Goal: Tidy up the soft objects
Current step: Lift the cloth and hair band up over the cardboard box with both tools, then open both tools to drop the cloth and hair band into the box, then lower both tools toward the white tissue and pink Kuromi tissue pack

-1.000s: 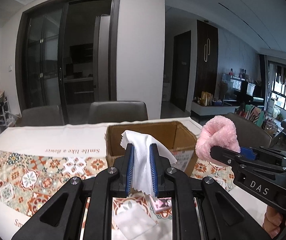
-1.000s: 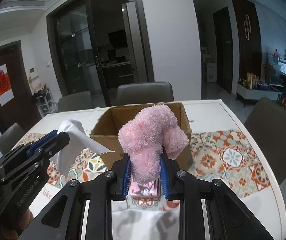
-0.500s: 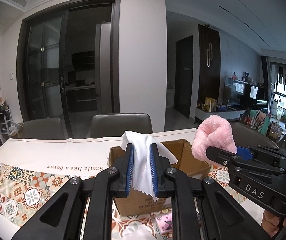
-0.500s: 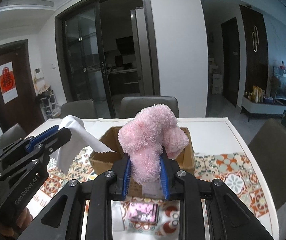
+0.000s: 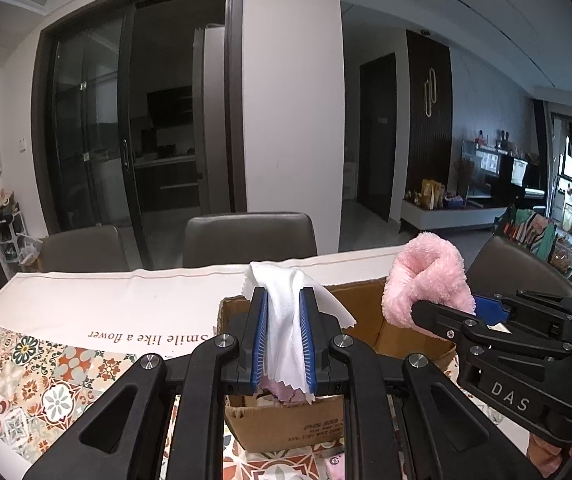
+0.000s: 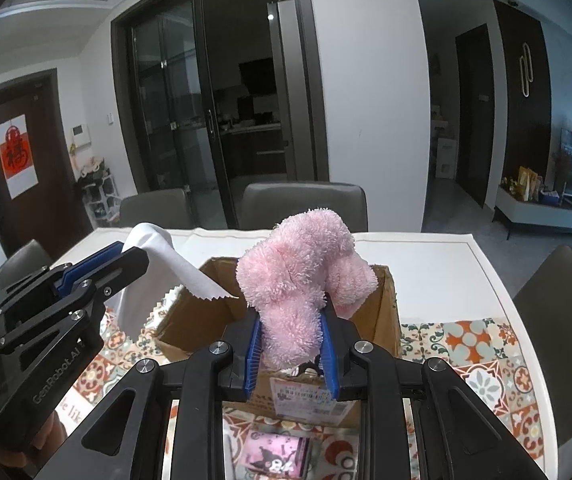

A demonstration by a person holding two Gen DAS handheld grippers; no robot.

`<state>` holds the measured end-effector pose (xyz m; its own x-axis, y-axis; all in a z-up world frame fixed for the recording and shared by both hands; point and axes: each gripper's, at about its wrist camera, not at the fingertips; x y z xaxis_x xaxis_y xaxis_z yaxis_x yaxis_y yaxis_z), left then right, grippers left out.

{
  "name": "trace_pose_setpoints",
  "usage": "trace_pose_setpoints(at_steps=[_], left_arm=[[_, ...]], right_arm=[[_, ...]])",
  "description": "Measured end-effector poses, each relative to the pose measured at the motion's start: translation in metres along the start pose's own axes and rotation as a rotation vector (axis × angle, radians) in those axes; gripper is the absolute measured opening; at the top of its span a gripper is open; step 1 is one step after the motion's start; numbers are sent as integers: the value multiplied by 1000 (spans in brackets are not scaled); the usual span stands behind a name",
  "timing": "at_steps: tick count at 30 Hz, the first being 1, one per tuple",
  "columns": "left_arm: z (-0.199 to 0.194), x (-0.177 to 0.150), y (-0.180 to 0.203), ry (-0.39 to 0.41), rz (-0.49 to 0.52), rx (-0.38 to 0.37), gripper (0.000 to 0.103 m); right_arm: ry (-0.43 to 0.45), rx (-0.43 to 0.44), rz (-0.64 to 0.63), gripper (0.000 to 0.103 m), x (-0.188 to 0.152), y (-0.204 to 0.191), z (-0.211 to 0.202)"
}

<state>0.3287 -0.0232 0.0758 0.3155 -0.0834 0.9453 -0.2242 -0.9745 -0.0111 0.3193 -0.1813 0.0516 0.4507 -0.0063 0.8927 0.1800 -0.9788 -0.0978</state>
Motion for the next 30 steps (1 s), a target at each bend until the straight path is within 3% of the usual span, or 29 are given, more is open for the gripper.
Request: trace_pose_setpoints(at_steps=[15, 19, 23, 30], left_arm=[[56, -20, 2, -144, 36, 17, 18], [62, -26, 2, -186, 30, 24, 28], [59, -28, 0, -189, 32, 28, 39], [41, -27, -2, -164, 36, 30, 42]], right_arm=[[-155, 1, -7, 28, -9, 14, 59], [-204, 9, 19, 41, -16, 17, 70], [-197, -17, 27, 49, -18, 18, 68], [-152, -50, 19, 53, -15, 17, 52]])
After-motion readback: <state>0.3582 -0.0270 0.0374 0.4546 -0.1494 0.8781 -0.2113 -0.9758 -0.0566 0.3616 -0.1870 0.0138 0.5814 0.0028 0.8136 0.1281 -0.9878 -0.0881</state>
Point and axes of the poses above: each gripper's, at about its wrist camera, not at the fingertips, and z roughly the way its jaws point, y to its right, x to its top, and after that the axes turned 5 degrees about y, right-handed
